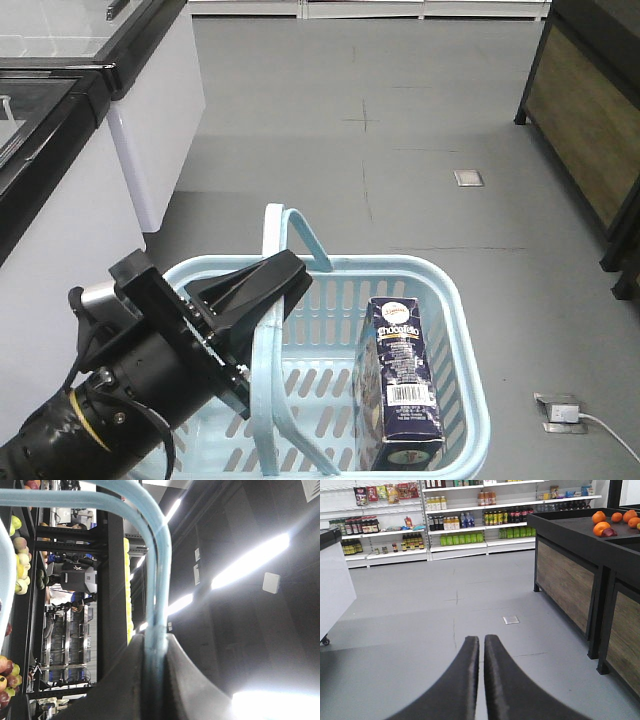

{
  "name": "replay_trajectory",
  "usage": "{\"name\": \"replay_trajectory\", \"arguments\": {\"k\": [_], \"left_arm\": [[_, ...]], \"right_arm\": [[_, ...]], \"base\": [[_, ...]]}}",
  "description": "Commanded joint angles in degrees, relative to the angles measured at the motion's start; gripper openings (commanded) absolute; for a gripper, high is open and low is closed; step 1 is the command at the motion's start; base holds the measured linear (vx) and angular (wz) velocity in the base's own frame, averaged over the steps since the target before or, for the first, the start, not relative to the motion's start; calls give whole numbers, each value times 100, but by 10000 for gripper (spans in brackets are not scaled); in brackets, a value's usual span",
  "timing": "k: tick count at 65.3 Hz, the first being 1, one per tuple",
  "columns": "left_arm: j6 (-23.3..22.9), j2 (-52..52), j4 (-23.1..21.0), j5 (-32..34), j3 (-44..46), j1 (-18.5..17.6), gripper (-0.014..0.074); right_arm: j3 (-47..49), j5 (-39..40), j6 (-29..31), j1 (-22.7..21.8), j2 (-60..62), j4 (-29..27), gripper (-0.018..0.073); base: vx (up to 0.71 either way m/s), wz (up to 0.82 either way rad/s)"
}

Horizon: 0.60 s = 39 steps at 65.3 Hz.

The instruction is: Left arm holds basket, right arm returns cookies

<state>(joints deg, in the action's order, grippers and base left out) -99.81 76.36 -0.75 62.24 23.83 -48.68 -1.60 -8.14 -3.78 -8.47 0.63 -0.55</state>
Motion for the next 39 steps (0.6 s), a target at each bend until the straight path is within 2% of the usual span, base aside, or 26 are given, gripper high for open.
{"name": "replay_trajectory", "arguments": {"k": [1, 39], "left_arm": [[0, -176, -75, 1172, 159, -42, -3], [12, -176, -75, 1168, 159, -37, -3]], "right_arm": [[-103, 437, 53, -5, 75, 55, -6], [-103, 437, 53, -5, 75, 55, -6]], "base": [[0, 0], [0, 0]]}}
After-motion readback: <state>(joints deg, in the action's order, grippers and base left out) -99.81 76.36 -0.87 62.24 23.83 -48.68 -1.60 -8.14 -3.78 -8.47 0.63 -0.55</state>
